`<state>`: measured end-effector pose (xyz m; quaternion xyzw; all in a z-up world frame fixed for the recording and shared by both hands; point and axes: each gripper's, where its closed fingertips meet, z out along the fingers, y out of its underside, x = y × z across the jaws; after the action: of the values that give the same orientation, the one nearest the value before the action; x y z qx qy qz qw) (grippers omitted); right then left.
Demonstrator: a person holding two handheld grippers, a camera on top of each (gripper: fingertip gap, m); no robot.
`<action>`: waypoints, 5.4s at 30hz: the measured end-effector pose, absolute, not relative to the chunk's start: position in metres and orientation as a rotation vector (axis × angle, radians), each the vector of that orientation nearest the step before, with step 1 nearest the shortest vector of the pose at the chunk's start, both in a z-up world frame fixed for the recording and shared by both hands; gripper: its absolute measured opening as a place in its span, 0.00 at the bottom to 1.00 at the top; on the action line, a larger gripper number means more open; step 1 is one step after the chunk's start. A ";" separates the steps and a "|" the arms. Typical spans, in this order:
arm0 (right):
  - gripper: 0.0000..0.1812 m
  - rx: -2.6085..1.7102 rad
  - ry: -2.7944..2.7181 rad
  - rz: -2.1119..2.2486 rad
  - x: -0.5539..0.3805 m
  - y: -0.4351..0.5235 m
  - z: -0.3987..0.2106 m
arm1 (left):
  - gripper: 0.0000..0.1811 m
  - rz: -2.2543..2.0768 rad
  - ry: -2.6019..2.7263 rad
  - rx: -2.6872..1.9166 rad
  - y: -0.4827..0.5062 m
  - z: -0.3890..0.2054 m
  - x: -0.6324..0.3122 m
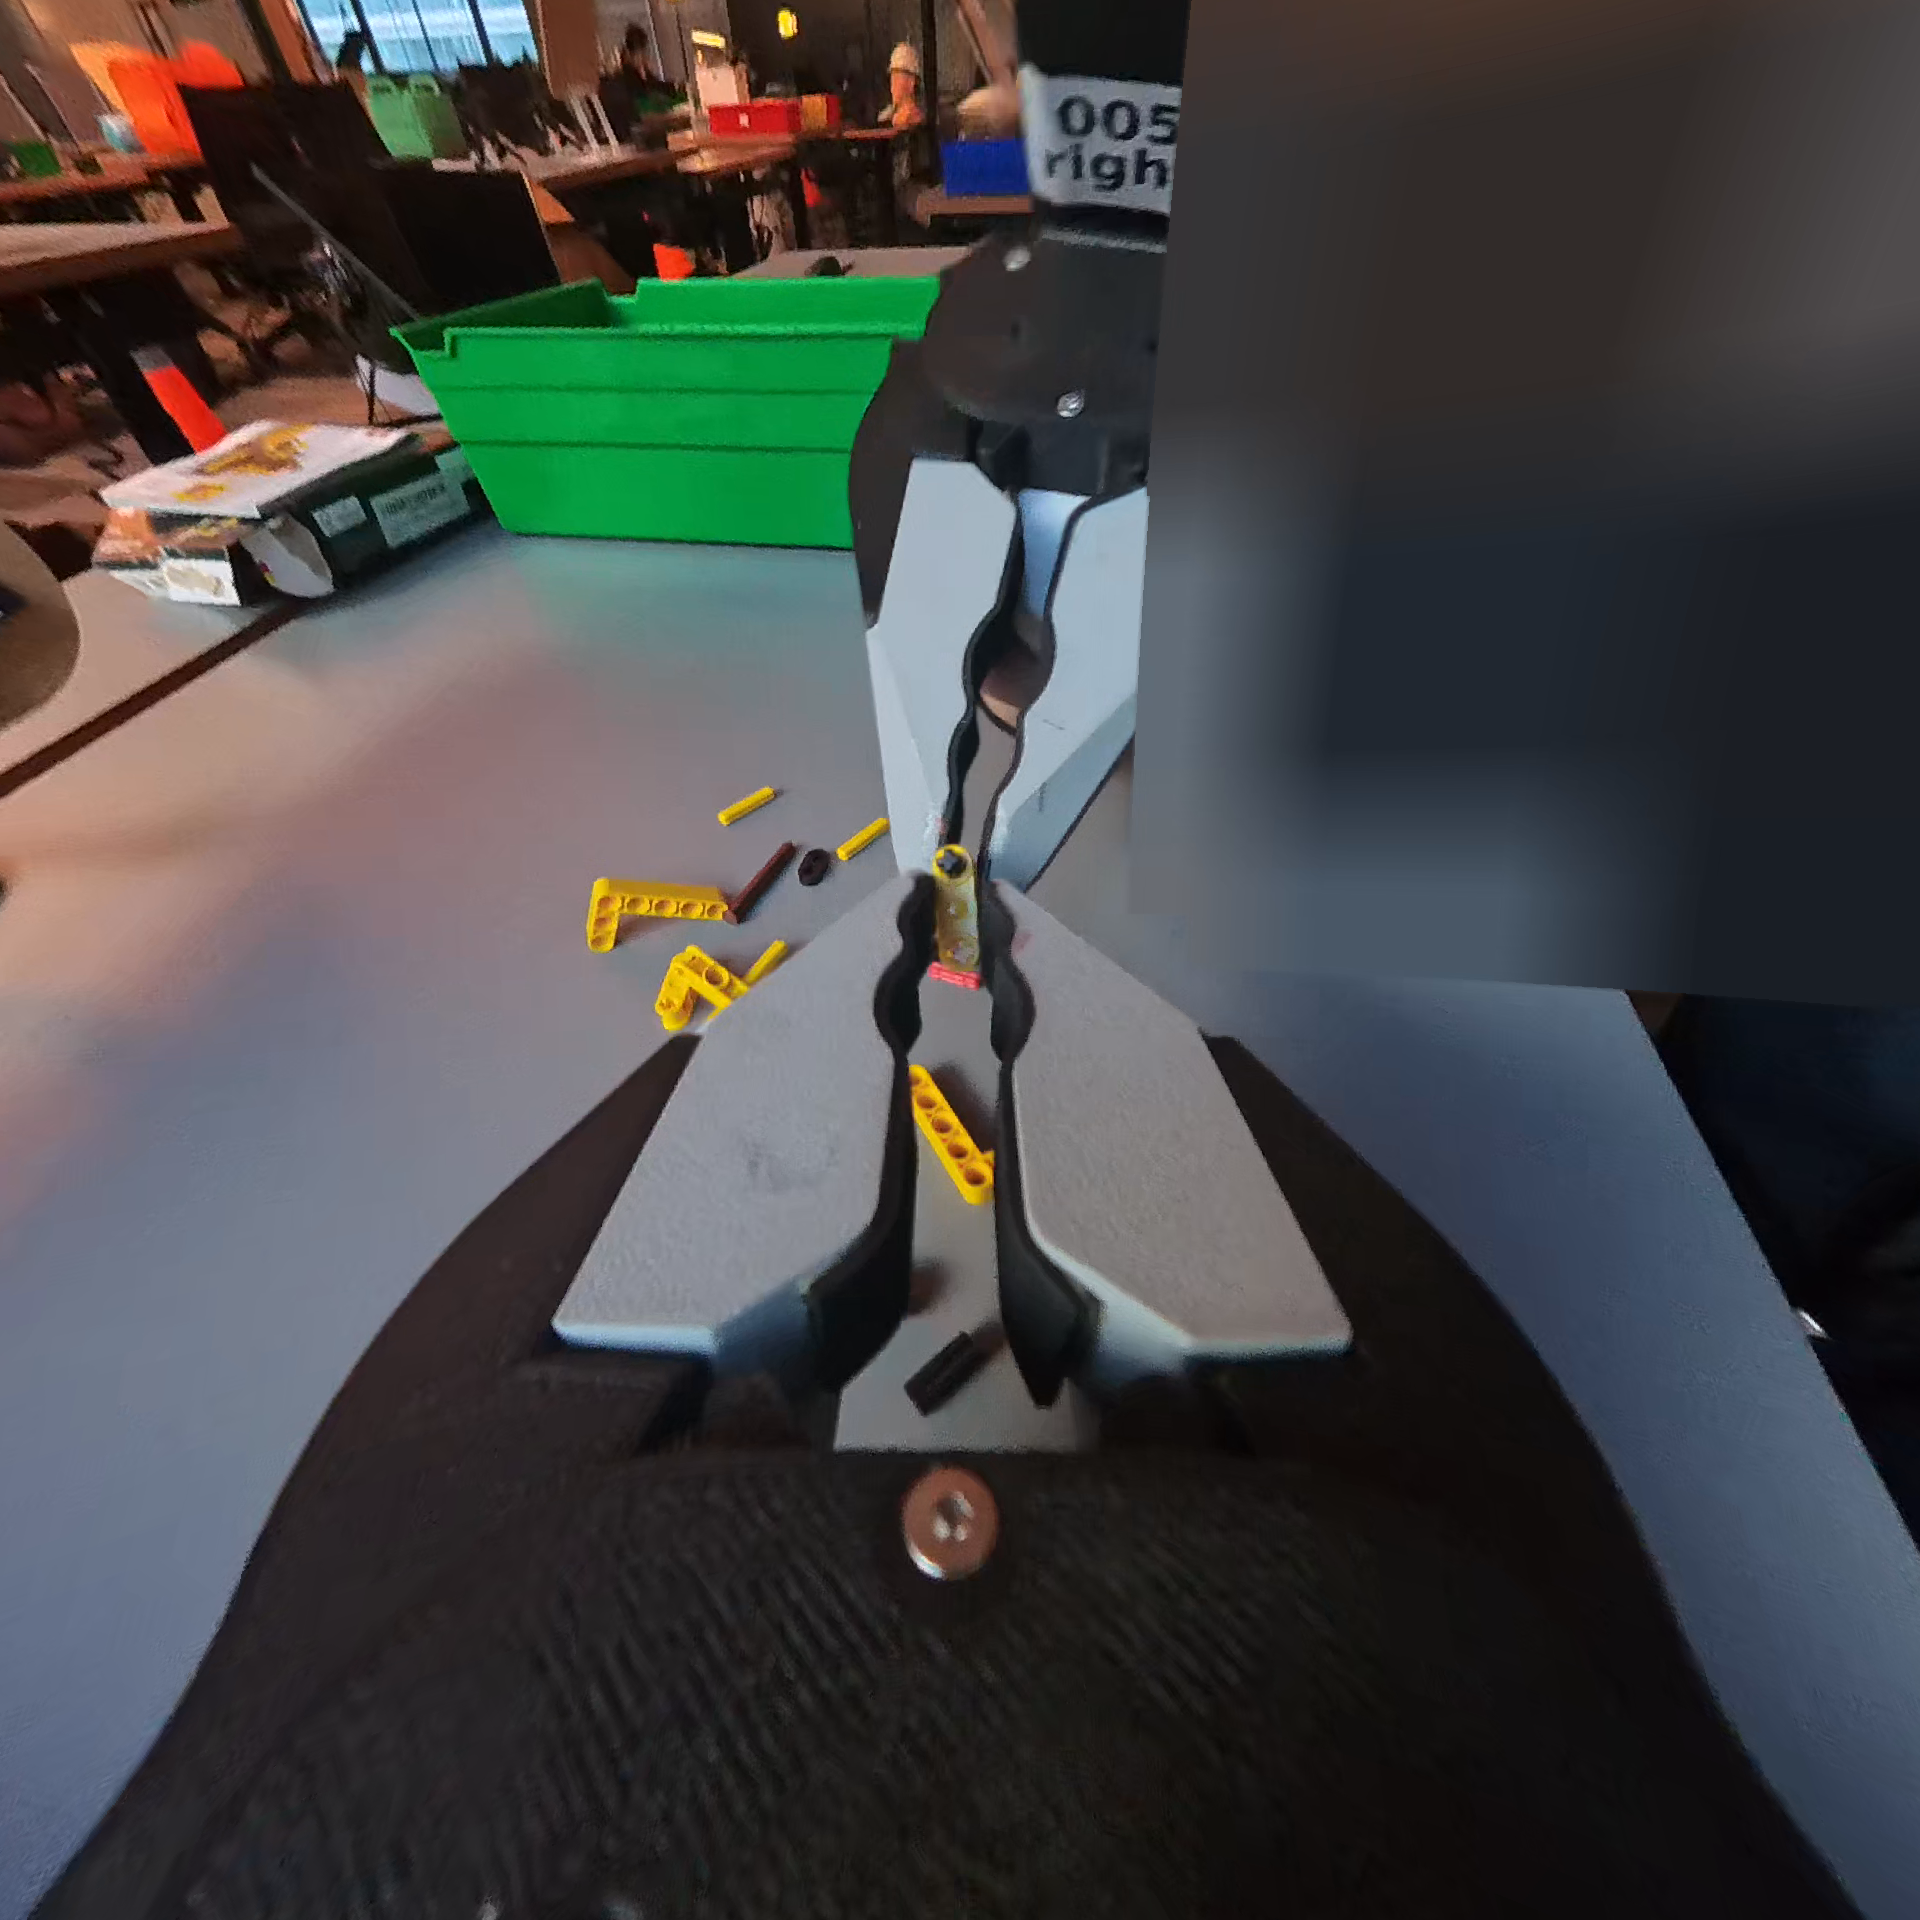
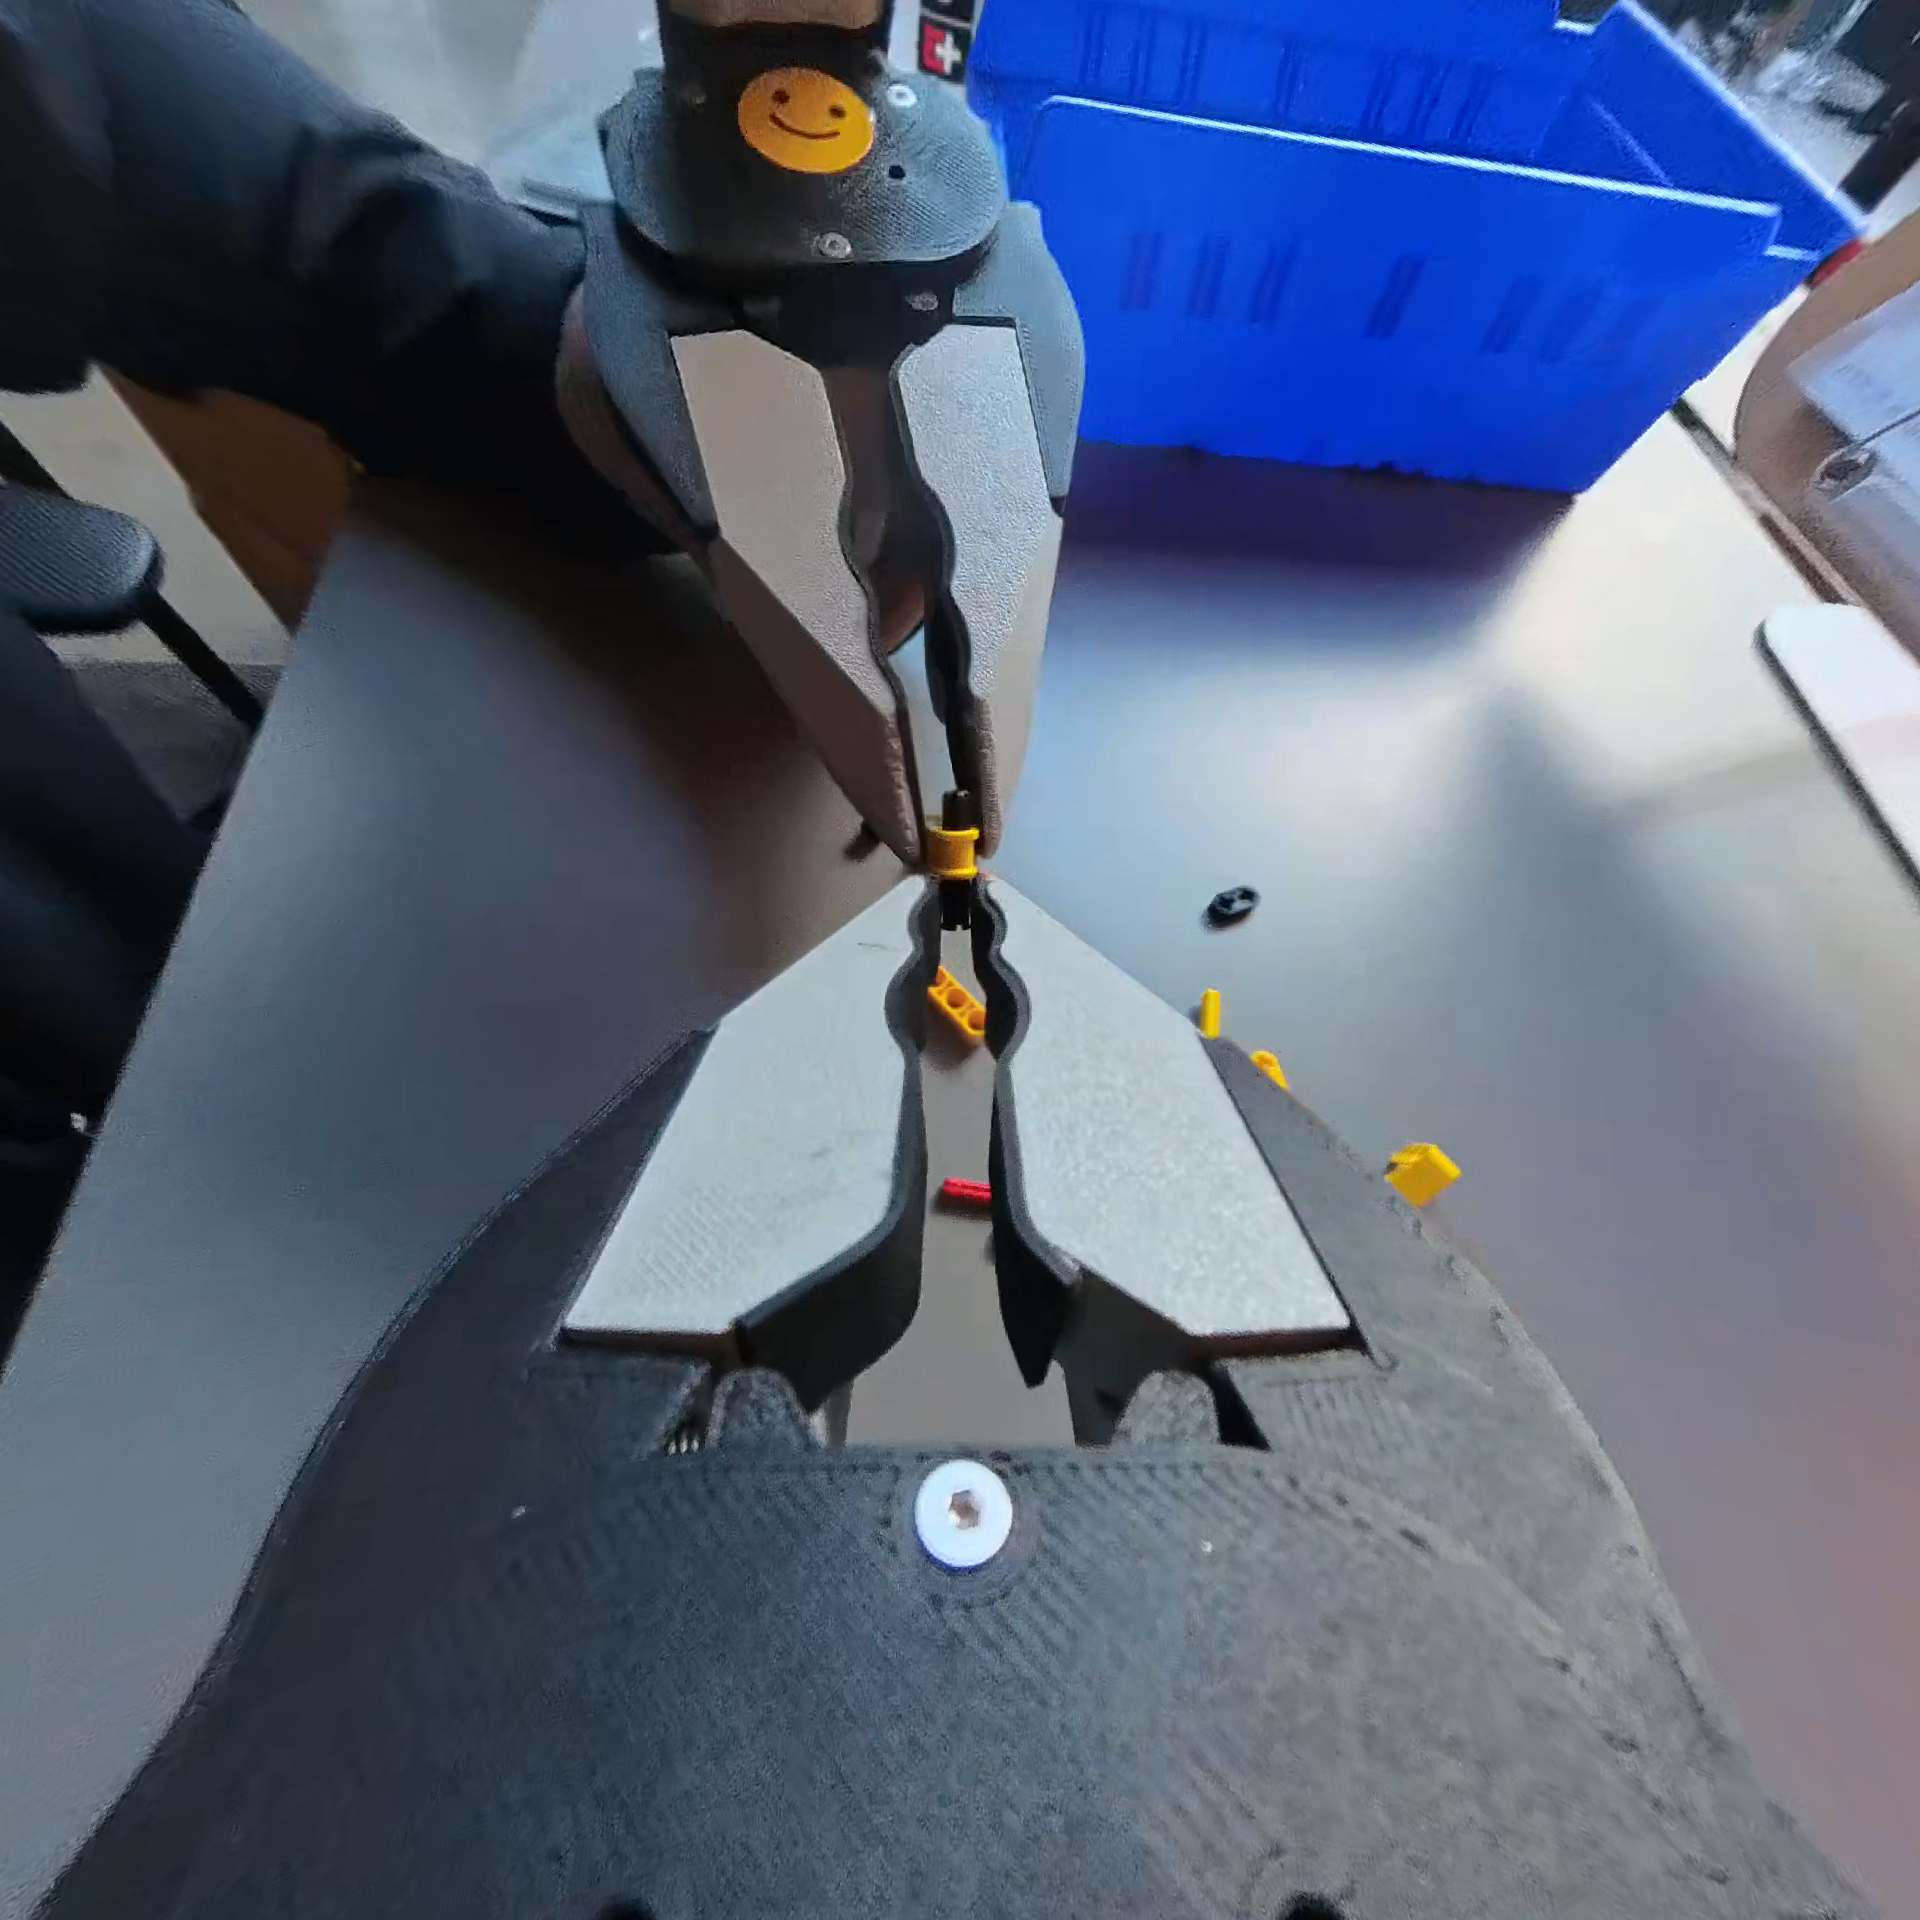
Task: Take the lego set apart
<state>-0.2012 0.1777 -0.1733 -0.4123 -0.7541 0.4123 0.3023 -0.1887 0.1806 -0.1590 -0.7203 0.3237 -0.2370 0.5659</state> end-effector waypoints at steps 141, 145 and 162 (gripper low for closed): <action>0.01 -1.048 -1.922 1.064 -0.207 0.177 -0.179 | 0.02 -0.477 0.635 -1.754 0.179 -0.162 -0.199; 0.01 -1.038 -1.930 1.045 -0.206 0.176 -0.179 | 0.02 -0.479 0.638 -1.749 0.178 -0.161 -0.199; 0.01 -1.193 -1.918 0.800 -0.191 0.244 -0.188 | 0.03 -0.582 0.545 -1.986 0.182 -0.188 -0.224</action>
<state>-0.1906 0.2439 -0.1884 -0.4637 -0.7455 0.3111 0.3640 -0.2240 0.1821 -0.1878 -0.8141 0.2235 -0.2385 0.4800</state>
